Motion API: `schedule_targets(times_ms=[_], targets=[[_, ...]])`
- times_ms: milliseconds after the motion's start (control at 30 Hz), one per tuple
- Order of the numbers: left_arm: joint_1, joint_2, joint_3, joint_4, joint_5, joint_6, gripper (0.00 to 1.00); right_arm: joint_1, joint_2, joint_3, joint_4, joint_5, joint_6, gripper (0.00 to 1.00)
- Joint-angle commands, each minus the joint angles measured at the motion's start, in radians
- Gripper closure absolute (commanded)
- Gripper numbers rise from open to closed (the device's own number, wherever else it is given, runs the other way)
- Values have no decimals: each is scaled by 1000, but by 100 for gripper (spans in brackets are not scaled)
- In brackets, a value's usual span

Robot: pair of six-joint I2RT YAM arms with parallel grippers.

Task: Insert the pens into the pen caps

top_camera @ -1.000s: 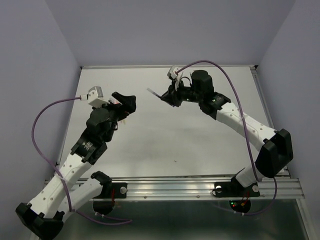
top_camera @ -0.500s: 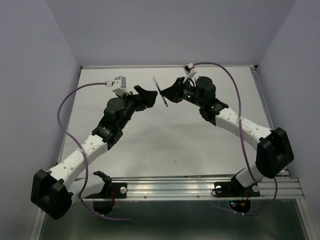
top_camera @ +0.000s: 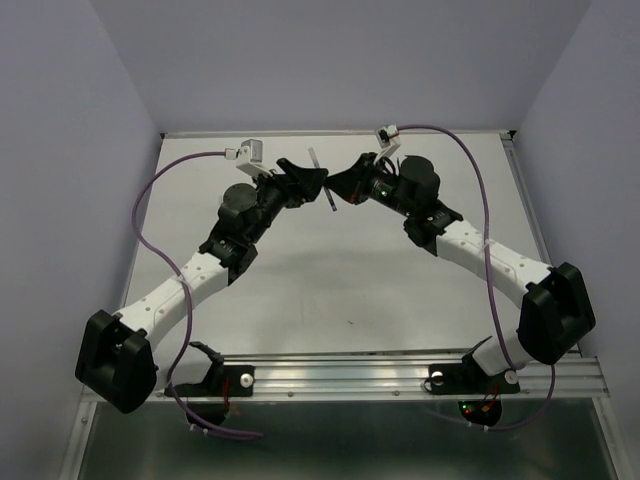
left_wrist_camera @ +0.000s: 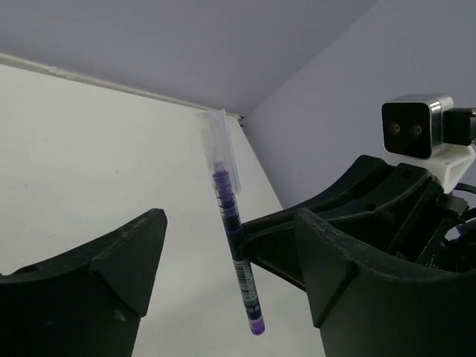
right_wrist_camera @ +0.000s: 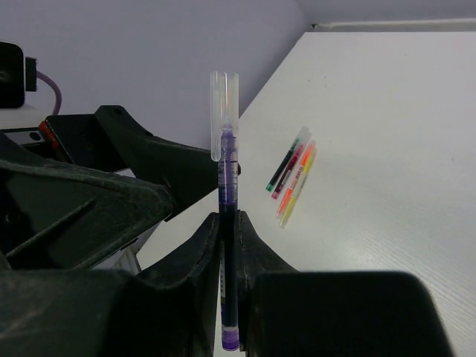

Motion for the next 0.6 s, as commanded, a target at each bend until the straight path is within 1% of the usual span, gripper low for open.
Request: schedule_targets(times_ms=[0, 67, 167, 233, 367, 400, 433, 467, 567], targets=[[2, 7, 51, 95, 11, -25, 22, 0, -44, -9, 86, 10, 8, 98], [2, 25, 54, 110, 31, -35, 28, 0, -44, -11, 92, -4, 18, 98], [2, 43, 54, 145, 76, -41, 34, 0, -41, -12, 101, -26, 29, 98], [2, 52, 51, 161, 97, -51, 39, 0, -40, -12, 104, -35, 31, 98], [3, 56, 46, 190, 120, -57, 46, 0, -41, -15, 106, -33, 34, 98], [2, 56, 43, 195, 126, -57, 51, 0, -41, -15, 106, -30, 34, 98], [2, 54, 43, 198, 130, -57, 54, 0, -41, -17, 107, -27, 32, 98], [2, 54, 38, 202, 131, -60, 60, 0, -43, -18, 107, -27, 32, 98], [2, 57, 38, 205, 137, -60, 72, 0, -44, -20, 107, -20, 32, 96]])
